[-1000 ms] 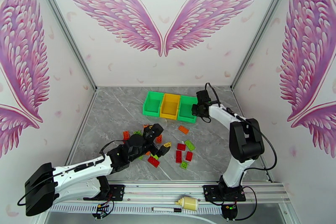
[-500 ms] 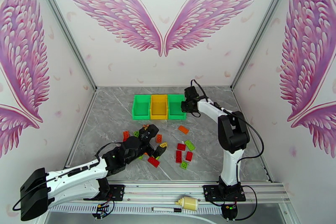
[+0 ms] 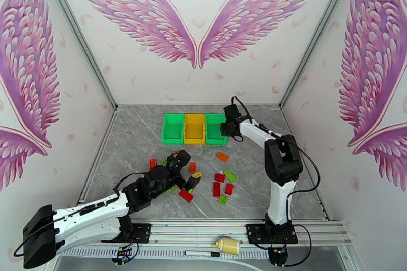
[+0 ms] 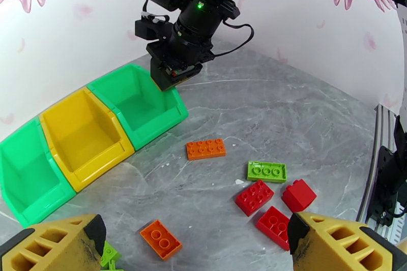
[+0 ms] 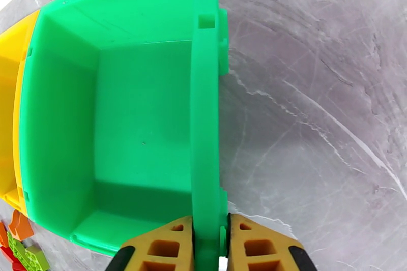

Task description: Sort the legos into containers by color

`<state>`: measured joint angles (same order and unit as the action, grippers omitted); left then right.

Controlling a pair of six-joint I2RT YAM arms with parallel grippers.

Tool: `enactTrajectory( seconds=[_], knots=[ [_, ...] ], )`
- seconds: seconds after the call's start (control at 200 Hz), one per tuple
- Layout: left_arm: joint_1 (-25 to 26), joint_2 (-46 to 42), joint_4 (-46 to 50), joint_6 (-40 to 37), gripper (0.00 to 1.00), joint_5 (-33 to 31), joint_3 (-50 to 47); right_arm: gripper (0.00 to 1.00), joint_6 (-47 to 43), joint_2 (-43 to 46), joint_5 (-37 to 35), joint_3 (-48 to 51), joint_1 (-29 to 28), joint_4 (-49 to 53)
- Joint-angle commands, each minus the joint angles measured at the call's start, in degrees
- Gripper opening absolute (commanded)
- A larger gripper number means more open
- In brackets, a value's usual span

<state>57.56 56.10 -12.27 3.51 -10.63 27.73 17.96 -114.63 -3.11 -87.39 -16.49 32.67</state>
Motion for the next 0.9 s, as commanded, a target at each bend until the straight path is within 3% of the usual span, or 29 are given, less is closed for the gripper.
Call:
enactTrajectory(
  seconds=[0.0,0.1,0.215,0.295,0.365,0.615,0.895],
  knots=[
    [0.2,-0.9,0.0,1.0,0.99,-1.0,-1.5,0.22,0.6,3.7,-2.7,1.1,1.1,0.4],
    [0.2,-1.2,-0.2,1.1,0.99,-1.2,-1.7,0.29,0.1,4.5,-1.6,1.5,1.2,-0.7],
    [0.2,-1.3,-0.1,1.0,0.99,-2.0,-1.7,0.63,-1.4,6.8,1.6,3.6,1.1,-3.9],
    [0.2,-1.7,0.0,0.5,0.99,-2.2,-1.6,0.77,-4.2,9.7,2.8,6.3,0.8,-5.3],
    [0.3,-2.2,0.4,-0.2,0.99,-1.5,-1.5,0.82,-8.1,12.9,3.6,9.7,0.4,-6.3],
    [0.2,-3.7,1.2,-1.2,0.99,1.3,-2.4,0.87,-24.5,22.4,12.0,18.8,-2.1,-3.3],
    [0.1,-3.7,0.4,-1.5,0.99,1.5,-3.5,0.88,-30.1,19.3,5.5,16.7,-7.0,8.4]
  ],
)
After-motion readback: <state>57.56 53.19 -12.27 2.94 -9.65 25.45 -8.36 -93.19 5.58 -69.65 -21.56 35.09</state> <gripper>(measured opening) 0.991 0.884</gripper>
